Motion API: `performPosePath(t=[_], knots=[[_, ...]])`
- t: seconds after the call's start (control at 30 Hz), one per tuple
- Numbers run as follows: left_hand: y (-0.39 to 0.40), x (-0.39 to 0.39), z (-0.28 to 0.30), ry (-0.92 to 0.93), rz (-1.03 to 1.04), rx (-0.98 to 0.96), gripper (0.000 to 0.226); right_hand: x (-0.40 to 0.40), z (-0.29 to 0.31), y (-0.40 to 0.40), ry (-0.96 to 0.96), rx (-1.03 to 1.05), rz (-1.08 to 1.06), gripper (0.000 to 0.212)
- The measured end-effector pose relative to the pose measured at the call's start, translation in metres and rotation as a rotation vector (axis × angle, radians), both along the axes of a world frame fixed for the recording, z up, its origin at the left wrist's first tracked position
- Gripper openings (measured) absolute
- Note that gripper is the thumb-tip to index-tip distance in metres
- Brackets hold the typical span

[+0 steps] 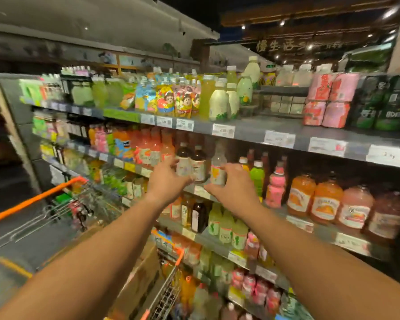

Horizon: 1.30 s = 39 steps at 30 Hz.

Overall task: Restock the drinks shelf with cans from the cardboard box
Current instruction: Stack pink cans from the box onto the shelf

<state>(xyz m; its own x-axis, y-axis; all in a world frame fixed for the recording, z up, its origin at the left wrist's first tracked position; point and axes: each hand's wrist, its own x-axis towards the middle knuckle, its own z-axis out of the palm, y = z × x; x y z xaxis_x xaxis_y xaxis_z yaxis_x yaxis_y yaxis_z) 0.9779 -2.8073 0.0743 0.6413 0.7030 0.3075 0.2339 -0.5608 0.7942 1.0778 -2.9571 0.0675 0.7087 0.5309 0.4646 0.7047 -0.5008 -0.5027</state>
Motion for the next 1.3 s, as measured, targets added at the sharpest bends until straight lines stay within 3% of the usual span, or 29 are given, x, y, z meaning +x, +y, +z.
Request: performPosePath(t=[0.27,0.47,0.57,0.77,0.9,1.1,1.23,1.3], knots=[[0.070,-0.131,-0.123,0.206,0.295,-0.201,0.076,-0.113,-0.126,0.103,0.331,-0.129,0.157,0.066],[0.086,-0.183,-0.190,0.294,0.381,-0.307,0.062,-0.160,-0.199,0.143,0.385,-0.310,0.269,0.072],[0.107,-0.188,-0.223,0.311,0.423,-0.341,0.070,-0.158,-0.223,0.161,0.405,-0.368,0.286,0.075],[0.135,-0.170,-0.268,0.307,0.507,-0.436,0.043,-0.122,-0.261,0.194,0.378,-0.467,0.352,0.069],[0.156,-0.150,-0.293,0.351,0.568,-0.479,0.064,-0.086,-0.274,0.218,0.370,-0.543,0.445,0.063],[0.188,-0.132,-0.330,0.416,0.688,-0.564,0.043,-0.043,-0.296,0.272,0.330,-0.643,0.538,0.060],[0.208,-0.123,-0.339,0.483,0.663,-0.574,0.053,-0.039,-0.312,0.304,0.314,-0.707,0.606,0.057],[0.226,-0.119,-0.346,0.526,0.637,-0.566,0.048,-0.041,-0.319,0.317,0.320,-0.758,0.596,0.054]])
